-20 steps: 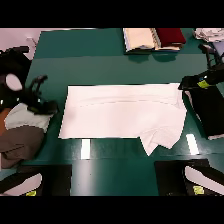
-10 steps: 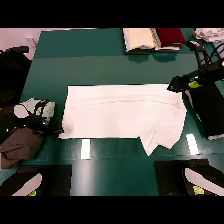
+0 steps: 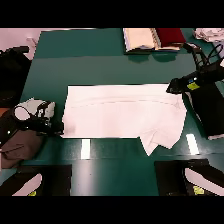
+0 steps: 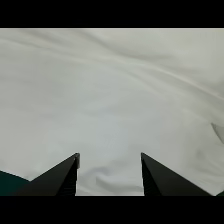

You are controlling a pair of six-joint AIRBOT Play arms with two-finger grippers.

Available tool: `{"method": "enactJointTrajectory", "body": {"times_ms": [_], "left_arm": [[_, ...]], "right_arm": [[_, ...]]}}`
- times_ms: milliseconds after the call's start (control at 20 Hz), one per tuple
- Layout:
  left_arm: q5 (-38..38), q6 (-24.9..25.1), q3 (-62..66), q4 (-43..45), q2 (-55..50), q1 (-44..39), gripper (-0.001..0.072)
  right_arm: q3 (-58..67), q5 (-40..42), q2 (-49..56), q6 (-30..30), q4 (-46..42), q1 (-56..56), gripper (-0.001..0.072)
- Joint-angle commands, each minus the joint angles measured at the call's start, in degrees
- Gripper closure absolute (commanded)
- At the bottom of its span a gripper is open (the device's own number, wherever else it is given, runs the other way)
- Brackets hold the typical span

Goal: Fold the shirts.

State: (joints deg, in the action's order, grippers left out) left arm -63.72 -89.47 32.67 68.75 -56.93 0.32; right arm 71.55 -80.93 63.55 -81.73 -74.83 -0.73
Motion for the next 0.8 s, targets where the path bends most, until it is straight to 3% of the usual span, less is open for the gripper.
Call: {"method": "enactJointTrajectory", "body": {"times_ms": [0,150,250,450,500,750], "left_arm": [[-1.4,1.1,2.8,-0.4,2.4,0.0,0.0685],[-2.2,1.5,4.9,-0.4,5.3,0.0,0.0685],[-2.2,1.5,5.0,-0.4,6.4,0.0,0.0685],[-1.4,1.5,5.0,-0.4,6.4,0.0,0.0685],[-1.2,1.5,5.0,-0.4,6.4,0.0,0.0685],[-1.4,1.5,5.0,-0.5,6.4,0.0,0.0685]], "right_arm": [[-4.5,-3.2,-1.8,0.0,-0.3,-4.3,0.0260],[-18.3,-3.1,-6.8,0.0,-0.3,-13.9,0.0251],[-28.4,-3.3,-9.3,0.0,-0.1,-21.7,0.0069],[-41.9,-4.7,-9.4,1.9,3.9,-31.1,0.0104],[-43.6,-4.7,-8.6,1.9,5.1,-31.0,0.0160],[-45.3,-0.5,-3.8,1.4,7.8,-21.6,0.0159]]}}
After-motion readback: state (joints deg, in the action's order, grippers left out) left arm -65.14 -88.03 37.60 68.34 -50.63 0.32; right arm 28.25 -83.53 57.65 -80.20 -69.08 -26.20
